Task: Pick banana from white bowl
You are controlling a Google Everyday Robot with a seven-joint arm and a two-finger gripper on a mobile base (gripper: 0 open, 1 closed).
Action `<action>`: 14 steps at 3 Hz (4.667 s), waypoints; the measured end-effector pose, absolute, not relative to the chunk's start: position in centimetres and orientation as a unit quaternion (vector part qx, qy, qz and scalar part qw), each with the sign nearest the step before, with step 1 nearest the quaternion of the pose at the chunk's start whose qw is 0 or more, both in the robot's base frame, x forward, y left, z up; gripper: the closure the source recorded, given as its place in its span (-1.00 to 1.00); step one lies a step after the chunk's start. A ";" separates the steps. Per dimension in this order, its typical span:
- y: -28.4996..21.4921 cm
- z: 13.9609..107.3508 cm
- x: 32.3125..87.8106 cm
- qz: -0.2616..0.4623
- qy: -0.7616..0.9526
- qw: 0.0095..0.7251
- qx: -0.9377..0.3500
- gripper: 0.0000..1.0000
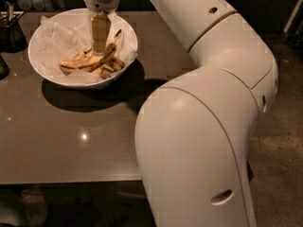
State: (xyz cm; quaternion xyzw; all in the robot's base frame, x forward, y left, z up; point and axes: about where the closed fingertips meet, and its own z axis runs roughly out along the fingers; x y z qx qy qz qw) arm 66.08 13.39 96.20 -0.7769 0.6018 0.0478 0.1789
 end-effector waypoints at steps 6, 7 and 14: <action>16.9 92.1 65.7 0.091 0.637 0.154 -0.750 -0.24; 17.0 91.7 65.5 0.097 0.641 0.150 -0.746 -0.26; 17.9 87.5 65.5 0.129 0.642 0.126 -0.745 0.15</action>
Offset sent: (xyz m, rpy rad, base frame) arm -0.0134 -0.0031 -0.0267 -0.0955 0.1199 0.0118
